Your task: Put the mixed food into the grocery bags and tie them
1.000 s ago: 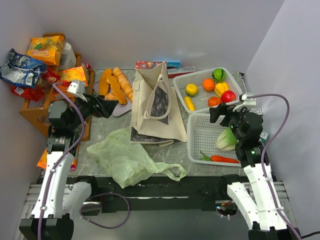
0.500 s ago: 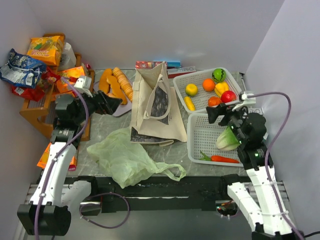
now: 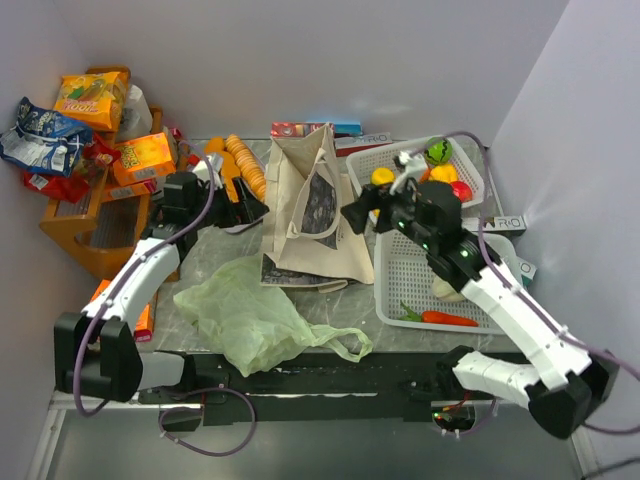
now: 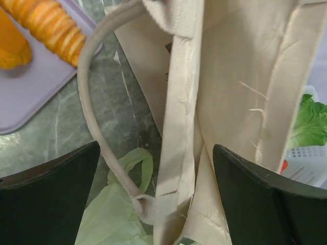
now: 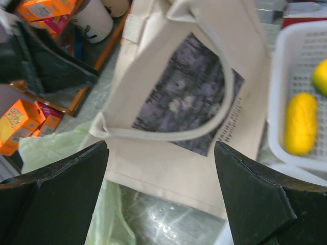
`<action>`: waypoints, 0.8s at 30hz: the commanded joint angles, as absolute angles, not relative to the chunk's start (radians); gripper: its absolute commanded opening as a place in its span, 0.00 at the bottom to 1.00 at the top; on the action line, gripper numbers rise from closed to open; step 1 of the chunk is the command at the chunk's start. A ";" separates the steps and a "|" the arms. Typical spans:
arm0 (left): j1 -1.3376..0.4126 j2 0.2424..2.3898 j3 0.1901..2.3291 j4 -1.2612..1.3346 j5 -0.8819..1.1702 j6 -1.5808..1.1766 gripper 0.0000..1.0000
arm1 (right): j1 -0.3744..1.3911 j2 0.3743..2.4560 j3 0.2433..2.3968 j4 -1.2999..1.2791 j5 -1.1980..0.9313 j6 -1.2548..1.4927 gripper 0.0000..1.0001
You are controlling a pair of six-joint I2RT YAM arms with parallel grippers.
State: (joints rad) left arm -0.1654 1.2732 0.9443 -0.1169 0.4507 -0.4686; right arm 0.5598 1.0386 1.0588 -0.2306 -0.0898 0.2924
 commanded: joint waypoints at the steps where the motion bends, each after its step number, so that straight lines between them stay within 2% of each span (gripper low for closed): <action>1: -0.176 1.331 0.960 -0.025 0.562 -0.544 0.99 | 0.624 1.159 1.218 -0.270 -0.005 0.345 0.92; 9: -0.216 1.480 0.953 0.101 0.702 -0.661 0.91 | 0.713 1.399 1.428 -0.331 0.075 0.435 0.92; 12: -0.239 1.491 0.942 0.097 0.696 -0.654 0.84 | 0.736 1.492 1.504 -0.362 0.084 0.460 0.91; 14: -0.258 1.482 0.946 0.081 0.677 -0.637 0.75 | 0.750 1.564 1.549 -0.399 0.126 0.466 0.91; 15: -0.262 1.477 0.945 0.078 0.666 -0.635 0.74 | 0.753 1.589 1.590 -0.429 0.141 0.472 0.91; 16: -0.268 1.473 0.942 0.081 0.667 -0.634 0.65 | 0.755 1.630 1.607 -0.443 0.161 0.474 0.91; 18: -0.279 1.468 0.937 0.087 0.661 -0.635 0.55 | 0.762 1.670 1.655 -0.480 0.176 0.482 0.91; 19: -0.282 1.463 0.936 0.086 0.657 -0.632 0.45 | 0.764 1.707 1.672 -0.495 0.193 0.480 0.91; 21: -0.302 1.459 0.940 0.062 0.625 -0.621 0.35 | 0.775 1.744 1.719 -0.531 0.224 0.483 0.90; 22: -0.310 1.453 0.945 0.043 0.606 -0.600 0.26 | 0.779 1.775 1.732 -0.561 0.239 0.483 0.90; 24: -0.337 1.447 0.959 0.017 0.553 -0.577 0.21 | 0.791 1.798 1.755 -0.584 0.293 0.482 0.87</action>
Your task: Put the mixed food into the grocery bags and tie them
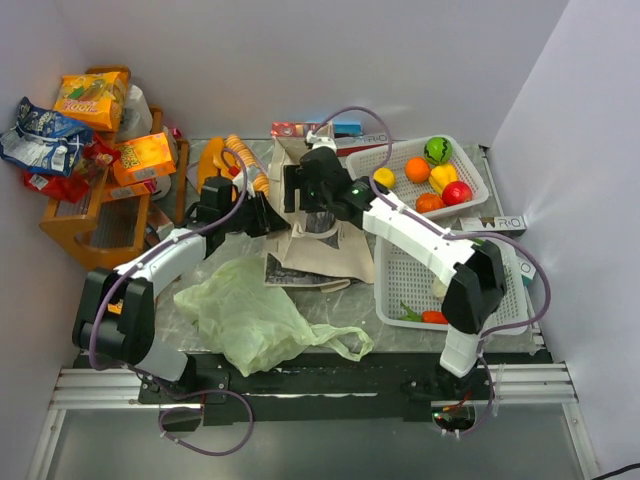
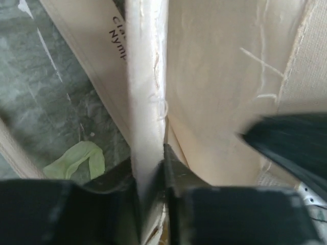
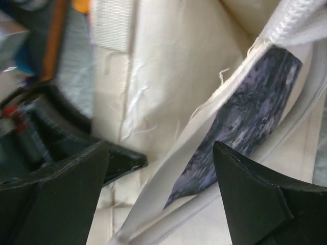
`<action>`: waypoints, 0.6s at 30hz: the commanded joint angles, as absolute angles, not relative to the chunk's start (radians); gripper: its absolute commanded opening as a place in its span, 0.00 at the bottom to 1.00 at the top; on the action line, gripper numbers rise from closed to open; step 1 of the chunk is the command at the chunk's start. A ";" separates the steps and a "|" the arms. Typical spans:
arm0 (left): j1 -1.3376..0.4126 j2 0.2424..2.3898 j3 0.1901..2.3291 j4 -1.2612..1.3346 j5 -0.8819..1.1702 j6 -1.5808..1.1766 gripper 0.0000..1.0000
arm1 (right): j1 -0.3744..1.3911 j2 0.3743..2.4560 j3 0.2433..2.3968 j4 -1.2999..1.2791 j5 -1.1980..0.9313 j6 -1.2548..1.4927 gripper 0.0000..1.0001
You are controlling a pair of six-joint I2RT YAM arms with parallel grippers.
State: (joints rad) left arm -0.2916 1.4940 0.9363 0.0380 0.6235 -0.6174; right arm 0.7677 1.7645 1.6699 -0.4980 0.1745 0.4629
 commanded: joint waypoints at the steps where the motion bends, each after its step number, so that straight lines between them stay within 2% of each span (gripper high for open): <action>1: -0.347 1.437 0.963 0.003 0.529 -0.554 0.17 | 0.793 1.813 1.755 -0.601 0.307 0.483 0.85; 3: -0.371 1.425 0.988 -0.084 0.424 -0.510 0.08 | 0.792 1.818 1.750 -0.617 0.328 0.483 0.72; 4: -0.379 1.410 0.997 -0.110 0.381 -0.493 0.06 | 0.790 1.815 1.744 -0.624 0.342 0.480 0.59; 6: -0.385 1.387 1.018 -0.161 0.290 -0.466 0.02 | 0.790 1.789 1.726 -0.647 0.388 0.457 0.42; 7: -0.385 1.353 1.023 -0.191 0.222 -0.448 0.01 | 0.785 1.780 1.726 -0.656 0.402 0.442 0.23; 8: -0.385 1.338 1.031 -0.207 0.181 -0.442 0.01 | 0.784 1.769 1.739 -0.696 0.426 0.413 0.13; 10: -0.385 1.293 1.075 -0.248 0.115 -0.414 0.01 | 0.770 1.732 1.761 -0.747 0.527 0.387 0.00; 13: -0.385 1.264 1.182 -0.374 -0.035 -0.362 0.01 | 0.730 1.655 1.776 -0.837 0.600 0.344 0.00; 18: -0.382 1.310 1.403 -0.617 -0.208 -0.264 0.01 | 0.566 1.507 1.698 -0.858 0.571 0.287 0.00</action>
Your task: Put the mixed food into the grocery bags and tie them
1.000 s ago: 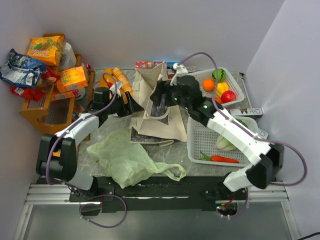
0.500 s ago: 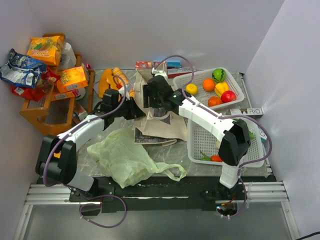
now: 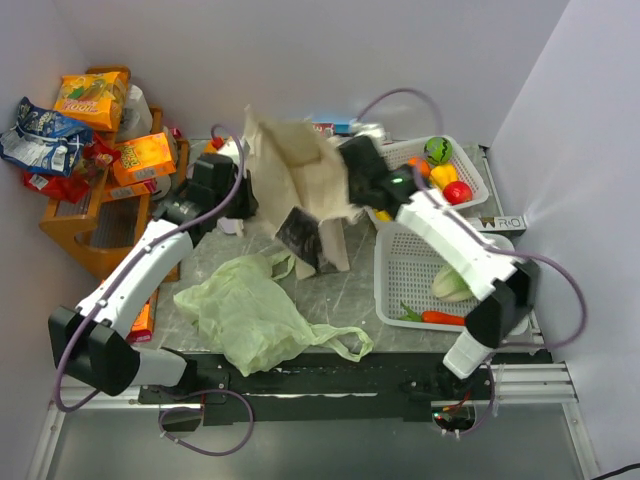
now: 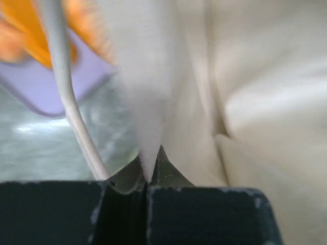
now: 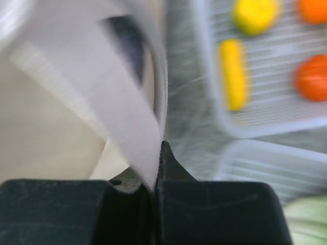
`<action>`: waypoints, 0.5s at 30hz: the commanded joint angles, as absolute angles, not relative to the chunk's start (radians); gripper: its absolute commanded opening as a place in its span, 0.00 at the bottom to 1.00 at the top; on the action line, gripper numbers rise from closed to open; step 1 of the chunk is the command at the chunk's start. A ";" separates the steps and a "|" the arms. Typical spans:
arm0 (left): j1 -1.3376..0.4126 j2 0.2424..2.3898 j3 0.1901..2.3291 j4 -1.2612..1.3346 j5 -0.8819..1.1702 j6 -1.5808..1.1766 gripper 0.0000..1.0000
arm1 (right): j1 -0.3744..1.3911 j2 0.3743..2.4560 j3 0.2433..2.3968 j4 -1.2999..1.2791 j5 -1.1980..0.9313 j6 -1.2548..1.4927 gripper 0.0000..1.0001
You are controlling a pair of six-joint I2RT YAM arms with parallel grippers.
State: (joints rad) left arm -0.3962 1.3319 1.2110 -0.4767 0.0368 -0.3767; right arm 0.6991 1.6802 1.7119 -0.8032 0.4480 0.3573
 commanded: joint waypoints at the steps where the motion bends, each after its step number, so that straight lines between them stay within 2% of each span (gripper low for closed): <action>1: -0.380 1.327 1.429 -0.658 -0.225 -0.255 0.01 | 0.540 1.491 1.683 -0.856 0.554 0.282 0.00; 3: -0.373 1.353 1.483 -0.739 -0.245 -0.229 0.01 | 0.473 1.465 1.637 -0.854 0.531 0.275 0.00; 7: -0.371 1.364 1.467 -0.739 -0.209 -0.221 0.01 | 0.423 1.440 1.548 -0.830 0.488 0.278 0.00; 13: -0.371 1.351 1.456 -0.722 -0.033 -0.222 0.01 | 0.420 1.419 1.451 -0.792 0.368 0.294 0.00; 15: -0.371 1.351 1.451 -0.715 0.012 -0.225 0.05 | 0.422 1.411 1.436 -0.781 0.312 0.299 0.00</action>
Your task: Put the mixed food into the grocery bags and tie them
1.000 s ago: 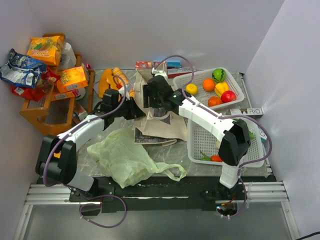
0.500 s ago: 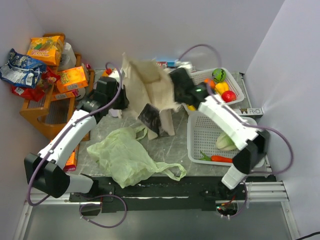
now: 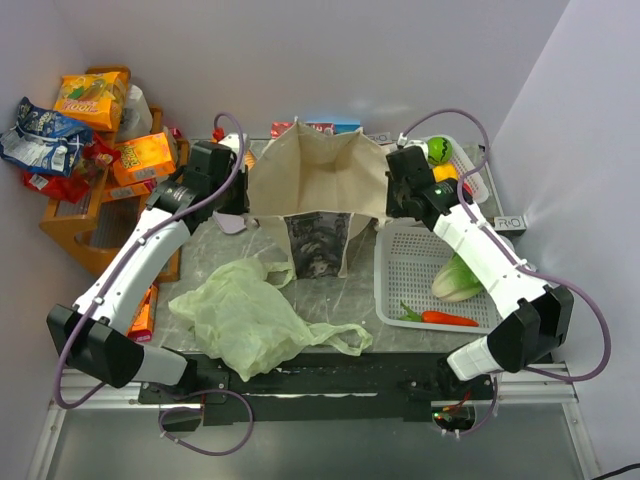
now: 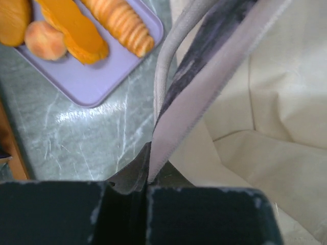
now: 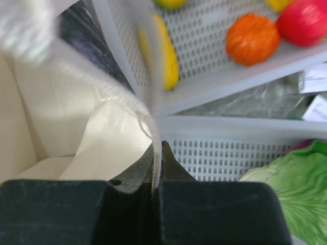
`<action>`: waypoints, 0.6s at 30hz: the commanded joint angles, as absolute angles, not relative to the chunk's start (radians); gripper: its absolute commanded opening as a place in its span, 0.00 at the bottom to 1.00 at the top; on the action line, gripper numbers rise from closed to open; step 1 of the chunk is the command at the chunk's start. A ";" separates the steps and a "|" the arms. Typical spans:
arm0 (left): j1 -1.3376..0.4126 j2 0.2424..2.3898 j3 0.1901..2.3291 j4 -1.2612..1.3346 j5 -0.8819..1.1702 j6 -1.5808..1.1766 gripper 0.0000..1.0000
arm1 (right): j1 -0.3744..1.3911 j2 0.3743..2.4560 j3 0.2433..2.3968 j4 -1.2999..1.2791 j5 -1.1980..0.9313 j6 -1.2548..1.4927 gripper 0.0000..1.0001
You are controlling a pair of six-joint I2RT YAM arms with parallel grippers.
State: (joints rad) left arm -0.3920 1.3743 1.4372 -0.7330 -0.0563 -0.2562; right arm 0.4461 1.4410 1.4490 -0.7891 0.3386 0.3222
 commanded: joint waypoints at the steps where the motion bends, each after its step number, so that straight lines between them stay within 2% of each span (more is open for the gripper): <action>1: -0.371 1.350 1.444 -0.707 0.041 -0.225 0.06 | 0.420 1.408 1.433 -0.778 0.298 0.302 0.00; 2: -0.371 1.350 1.436 -0.689 0.069 -0.227 0.10 | 0.420 1.407 1.428 -0.778 0.288 0.308 0.00; 3: -0.371 1.351 1.422 -0.681 0.074 -0.233 0.22 | 0.420 1.407 1.428 -0.781 0.278 0.310 0.00; 5: -0.371 1.351 1.419 -0.672 0.066 -0.239 0.27 | 0.420 1.407 1.433 -0.787 0.256 0.317 0.00; 6: -0.371 1.348 1.423 -0.667 0.061 -0.245 0.43 | 0.420 1.405 1.434 -0.788 0.250 0.319 0.00; 8: -0.371 1.341 1.433 -0.658 0.051 -0.247 0.68 | 0.419 1.402 1.437 -0.790 0.235 0.322 0.00; 9: -0.371 1.322 1.454 -0.649 0.014 -0.248 0.86 | 0.419 1.399 1.439 -0.788 0.230 0.321 0.00; 12: -0.373 1.220 1.466 -0.560 -0.137 -0.264 0.98 | 0.420 1.397 1.456 -0.792 0.213 0.318 0.00; 16: -0.371 1.117 1.515 -0.529 -0.276 -0.247 0.96 | 0.419 1.393 1.453 -0.769 0.190 0.316 0.00; 18: -0.350 1.156 1.645 -0.595 -0.362 -0.217 0.96 | 0.420 1.381 1.434 -0.753 0.160 0.319 0.00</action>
